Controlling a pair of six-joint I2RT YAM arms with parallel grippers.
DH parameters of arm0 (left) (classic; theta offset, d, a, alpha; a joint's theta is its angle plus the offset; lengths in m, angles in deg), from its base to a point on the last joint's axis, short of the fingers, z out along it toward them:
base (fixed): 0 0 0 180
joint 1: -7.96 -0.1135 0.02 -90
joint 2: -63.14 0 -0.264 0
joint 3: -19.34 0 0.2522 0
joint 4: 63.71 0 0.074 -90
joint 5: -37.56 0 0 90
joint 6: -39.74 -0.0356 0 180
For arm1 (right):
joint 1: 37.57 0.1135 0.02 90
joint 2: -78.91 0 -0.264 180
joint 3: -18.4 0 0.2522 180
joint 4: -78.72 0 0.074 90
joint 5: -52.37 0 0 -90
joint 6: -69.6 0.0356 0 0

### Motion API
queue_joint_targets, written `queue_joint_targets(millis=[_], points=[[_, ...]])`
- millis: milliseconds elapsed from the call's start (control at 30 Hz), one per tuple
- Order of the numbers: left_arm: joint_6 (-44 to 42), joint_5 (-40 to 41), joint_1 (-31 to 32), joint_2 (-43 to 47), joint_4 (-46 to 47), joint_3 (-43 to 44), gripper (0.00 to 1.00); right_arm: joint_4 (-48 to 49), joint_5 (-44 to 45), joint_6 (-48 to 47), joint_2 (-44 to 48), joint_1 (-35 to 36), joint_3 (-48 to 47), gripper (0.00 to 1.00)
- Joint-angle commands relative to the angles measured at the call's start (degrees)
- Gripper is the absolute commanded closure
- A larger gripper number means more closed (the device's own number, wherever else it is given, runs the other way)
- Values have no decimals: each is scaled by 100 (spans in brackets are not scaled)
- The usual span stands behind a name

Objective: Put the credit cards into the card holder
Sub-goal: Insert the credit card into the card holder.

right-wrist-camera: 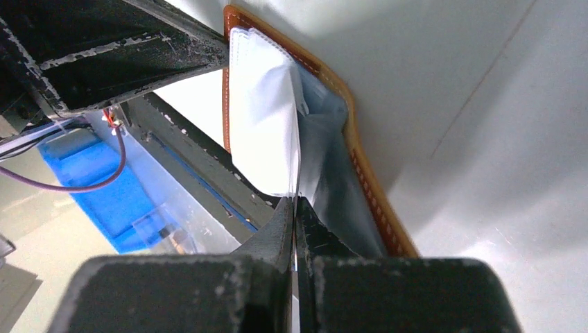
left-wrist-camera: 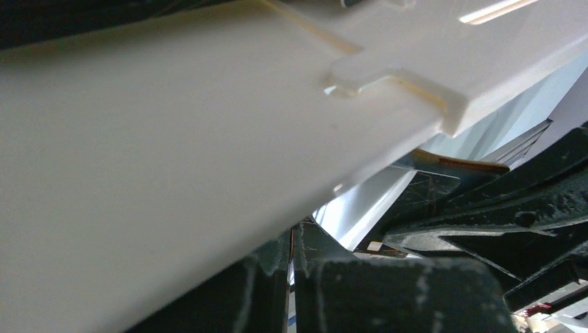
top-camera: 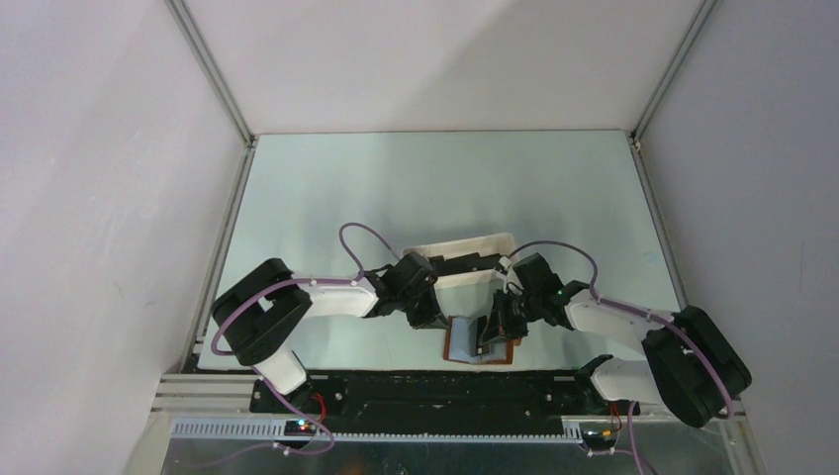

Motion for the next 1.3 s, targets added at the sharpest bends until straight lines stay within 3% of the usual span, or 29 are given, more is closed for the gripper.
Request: queue_joint_targets(millis=[0, 133, 367, 433, 467, 533, 667, 867, 1267], points=[[-18, 355, -3, -67, -255, -168, 100, -121, 999, -180, 496, 18, 25, 100], [-28, 340, -3, -98, -251, -153, 100, -388, 1122, -221, 694, 12, 40, 100], [-21, 344, -1, -70, -252, -152, 100, 3, 1146, 106, 607, 18, 235, 99], [-24, 336, 0, -73, -254, -148, 100, 32, 1181, 137, 497, 18, 260, 89], [-29, 334, -2, -69, -252, -144, 100, 34, 1214, 133, 481, 14, 261, 76], [-31, 326, 0, -66, -252, -136, 100, 9, 1245, 114, 479, 26, 262, 61], [-38, 315, -1, -45, -258, -136, 100, -142, 1307, 64, 563, 38, 243, 44], [-46, 306, 1, 36, -252, -136, 100, -137, 1193, -14, 465, 125, 212, 32], [-50, 253, 23, -36, -223, -129, 100, 212, 583, 103, 102, 420, 55, 25]])
